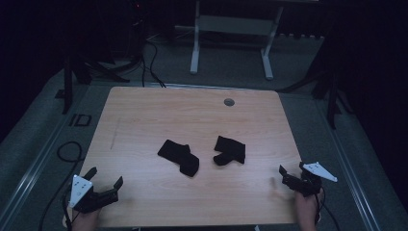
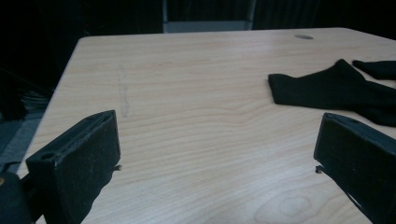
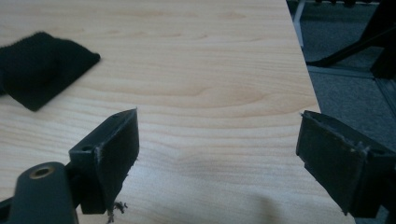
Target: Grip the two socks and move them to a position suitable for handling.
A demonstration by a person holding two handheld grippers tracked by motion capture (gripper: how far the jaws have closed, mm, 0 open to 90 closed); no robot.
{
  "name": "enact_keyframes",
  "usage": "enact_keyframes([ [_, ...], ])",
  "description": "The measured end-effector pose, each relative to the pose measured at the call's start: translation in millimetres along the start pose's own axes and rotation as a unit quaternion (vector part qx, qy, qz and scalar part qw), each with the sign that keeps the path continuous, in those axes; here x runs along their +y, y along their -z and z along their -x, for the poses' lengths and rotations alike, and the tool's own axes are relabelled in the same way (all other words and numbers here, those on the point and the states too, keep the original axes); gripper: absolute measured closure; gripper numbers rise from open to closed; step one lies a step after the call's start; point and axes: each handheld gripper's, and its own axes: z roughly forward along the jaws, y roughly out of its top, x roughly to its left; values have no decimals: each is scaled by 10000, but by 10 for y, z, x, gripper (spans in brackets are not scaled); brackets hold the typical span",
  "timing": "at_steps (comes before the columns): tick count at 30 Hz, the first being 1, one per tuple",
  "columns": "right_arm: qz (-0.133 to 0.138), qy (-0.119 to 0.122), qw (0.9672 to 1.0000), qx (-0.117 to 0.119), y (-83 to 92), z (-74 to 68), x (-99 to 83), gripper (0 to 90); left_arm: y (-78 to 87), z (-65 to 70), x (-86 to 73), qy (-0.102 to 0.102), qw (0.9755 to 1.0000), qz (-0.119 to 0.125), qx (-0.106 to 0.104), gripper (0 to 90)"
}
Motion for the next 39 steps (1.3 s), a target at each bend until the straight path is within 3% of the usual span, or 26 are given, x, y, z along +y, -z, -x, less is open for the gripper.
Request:
enact_keyframes([
  [7, 110, -61, 9997, 222, 13, 19, -4, 131, -18, 17, 13, 62, 9992, -380, -52, 10],
  [8, 134, -44, 9995, 268, 14, 15, -4, 135, -32, 15, 21, -69, 9982, -575, -138, 10],
  [9, 116, 19, 9996, 275, 9, 1, -3, 138, -35, 15, 21, -271, 9970, -714, -88, 10],
  [12, 58, 179, 9995, 255, -4, -42, 2, 138, -40, 12, 23, -343, 9958, -844, -87, 10],
  [13, 37, 179, 9993, 318, -7, -53, 4, 138, -49, 21, 30, -286, 9956, -884, -130, 10],
  [16, 67, 407, 9978, 523, -7, -91, 43, 133, -112, 97, 90, 62, 9940, -967, -517, 10],
  [21, 76, 539, 9949, 850, 1, -165, 112, 125, -262, 297, 223, 249, 9894, -1091, -921, 11],
  [24, -73, 724, 9932, 911, -8, -225, 122, 125, -342, 397, 295, 92, 9879, -1075, -1111, 45],
  [29, -189, 727, 9899, 1202, -20, -285, 144, 126, -522, 590, 406, -215, 9826, -1216, -1390, 55],
  [31, -232, 787, 9886, 1266, -35, -309, 166, 126, -601, 667, 438, -256, 9783, -1274, -1612, 74],
  [33, -261, 839, 9871, 1339, -53, -343, 189, 124, -695, 768, 474, -445, 9747, -1334, -1740, 87],
  [38, -309, 938, 9817, 1625, -91, -462, 261, 124, -900, 964, 563, -628, 9718, -1309, -1856, 146],
  [39, -336, 946, 9800, 1717, -102, -506, 285, 124, -939, 1000, 586, -693, 9703, -1308, -1912, 146],
])
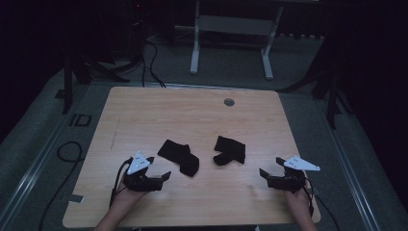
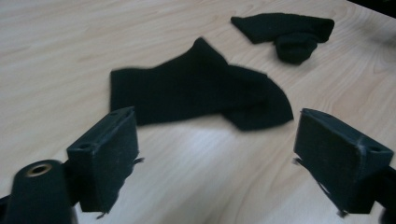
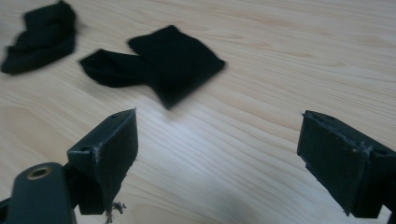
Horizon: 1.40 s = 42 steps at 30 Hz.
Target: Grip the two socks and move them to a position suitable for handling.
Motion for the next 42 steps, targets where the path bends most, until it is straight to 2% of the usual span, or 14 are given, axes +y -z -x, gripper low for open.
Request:
enact_keyframes([
  [2, -42, -15, 10000, 44, -38, -54, 45, 124, -84, 41, 84, -124, 9999, -19, -59, 150],
  [3, -117, 13, 9999, -61, -86, -107, 90, 124, -125, 56, 119, -148, 9998, -61, -83, 158],
  [4, -101, 70, 9999, -17, -110, -131, 110, 122, -155, 66, 144, -184, 9998, -87, -91, 159],
  [6, -50, 89, 9996, 263, -150, -163, 135, 115, -246, 102, 218, -263, 9994, -165, -165, 160],
  [10, -244, 239, 9990, 275, -279, -250, 169, 145, -389, 170, 346, -392, 9986, -239, -276, 161],
  [15, -350, 148, 9989, 256, -364, -230, 181, 339, -630, 267, 514, -534, 9967, -397, -456, 197],
  [16, -420, 163, 9986, 270, -388, -216, 187, 420, -650, 279, 530, -552, 9966, -410, -462, 208],
  [22, -601, 197, 9977, 255, -503, -195, 207, 490, -919, 433, 701, -652, 9935, -601, -714, 277],
  [26, -591, 121, 9977, 305, -579, -178, 256, 502, -1100, 520, 786, -731, 9910, -699, -882, 331],
  [31, -727, 132, 9966, 360, -705, -177, 316, 504, -1324, 594, 898, -818, 9893, -871, -839, 329],
  [35, -837, 159, 9958, 341, -792, -181, 319, 516, -1537, 549, 1006, -568, 9909, -965, -750, 317],
  [37, -892, 225, 9952, 326, -822, -190, 316, 526, -1625, 544, 1047, -555, 9914, -979, -663, 316],
  [40, -973, 345, 9943, 267, -864, -205, 311, 588, -1782, 549, 1095, -483, 9919, -1026, -564, 299],
  [42, -1009, 382, 9939, 217, -884, -205, 309, 668, -1883, 542, 1112, -456, 9920, -1067, -502, 298],
])
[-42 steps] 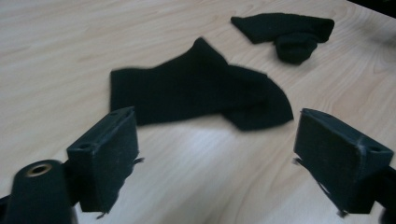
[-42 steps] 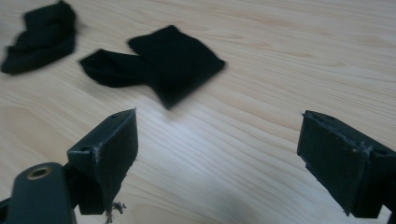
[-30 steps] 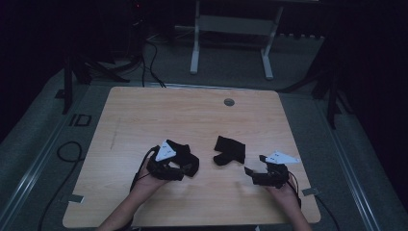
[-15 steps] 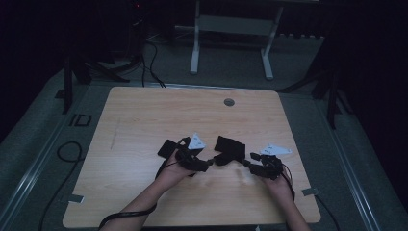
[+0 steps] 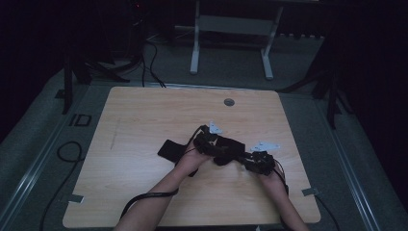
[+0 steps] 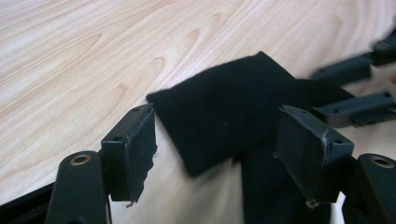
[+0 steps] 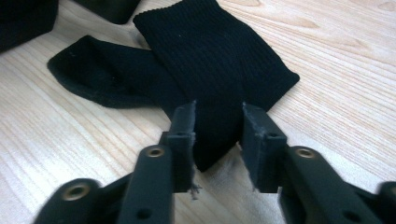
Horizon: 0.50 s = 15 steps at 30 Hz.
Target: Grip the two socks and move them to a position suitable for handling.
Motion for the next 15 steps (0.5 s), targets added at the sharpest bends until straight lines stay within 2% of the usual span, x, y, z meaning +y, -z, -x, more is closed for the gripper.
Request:
enact_keyframes([
  [3, -2, 29, 10000, -46, -8, 3, 5, 779, -133, -8, 21, 10, 9999, -125, 10, 299],
  [5, -11, 48, 9999, -116, -4, 7, 11, 826, -204, -12, 22, -52, 9997, -228, 20, 300],
  [9, -18, 50, 9999, -89, -5, 18, 23, 838, -304, 0, 18, -174, 9989, -442, 41, 319],
  [12, -15, 47, 10000, -78, -7, 28, 20, 838, -316, -12, 17, -169, 9988, -450, -68, 347],
  [15, -15, 57, 10000, -68, -8, 27, 18, 838, -313, -27, 23, -140, 9984, -505, -222, 434],
])
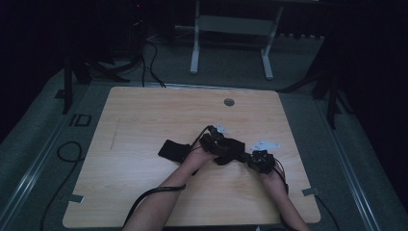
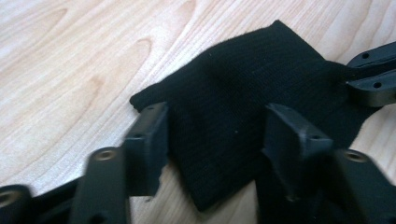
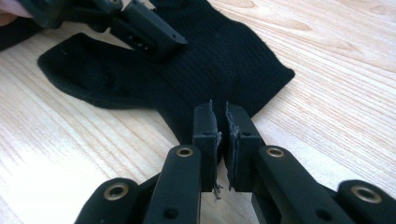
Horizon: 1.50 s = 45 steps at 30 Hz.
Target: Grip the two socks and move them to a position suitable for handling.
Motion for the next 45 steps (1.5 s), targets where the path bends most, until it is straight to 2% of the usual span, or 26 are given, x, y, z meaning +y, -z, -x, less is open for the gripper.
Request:
enact_keyframes([
  [2, 3, 8, 10000, 10, 1, -1, 1, 838, 5, -9, 8, 43, 9998, -52, -178, 531],
  [4, -2, 1, 10000, 29, 0, -1, 2, 838, 6, -3, 9, 27, 9997, -48, -225, 659],
  [5, 7, -2, 10000, 31, 0, -2, 2, 838, 19, 44, 28, -129, 9997, -91, -193, 659],
  [6, 3, 41, 10000, 15, -1, -12, 3, 838, 27, 73, 35, -238, 9996, -74, -118, 742],
  [8, -2, 71, 10000, -25, -1, -25, 6, 838, 53, 106, 47, -356, 9993, -72, 2, 769],
  [12, 41, 69, 10000, -52, 19, -30, 12, 837, 156, 117, 56, -295, 9993, 189, 131, 782],
  [16, 200, -17, 9997, -106, 70, -20, 12, 812, 309, 129, 116, -170, 9990, 377, 142, 809],
  [20, 273, -197, 9994, -24, 79, -11, 12, 573, 451, 203, 202, -177, 9987, 475, 65, 826],
  [22, 279, -213, 9994, 21, 79, -31, 5, 520, 549, 257, 256, -239, 9981, 544, 179, 829],
  [26, 389, -244, 9989, 69, 111, -80, -7, 434, 742, 309, 336, -254, 9968, 735, 183, 834],
  [28, 445, -297, 9985, 104, 135, -95, -3, 396, 839, 341, 368, -319, 9960, 794, 257, 835],
  [30, 500, -371, 9979, 202, 151, -107, 5, 387, 932, 371, 402, -323, 9954, 877, 198, 835],
  [31, 529, -360, 9977, 244, 155, -118, 12, 376, 976, 390, 419, -358, 9951, 898, 229, 836],
  [33, 586, -328, 9973, 292, 161, -152, 28, 371, 1056, 421, 454, -347, 9945, 977, 157, 836],
  [35, 616, -280, 9972, 319, 161, -186, 41, 365, 1129, 459, 486, -400, 9935, 1035, 238, 836],
  [36, 645, -282, 9970, 322, 162, -200, 45, 364, 1164, 470, 502, -385, 9932, 1081, 194, 836],
  [42, 699, -281, 9969, 234, 156, -223, 45, 341, 1371, 554, 602, -447, 9905, 1274, 249, 836],
  [45, 685, -298, 9971, 120, 148, -198, 32, 341, 1482, 619, 657, -580, 9886, 1364, 254, 836],
])
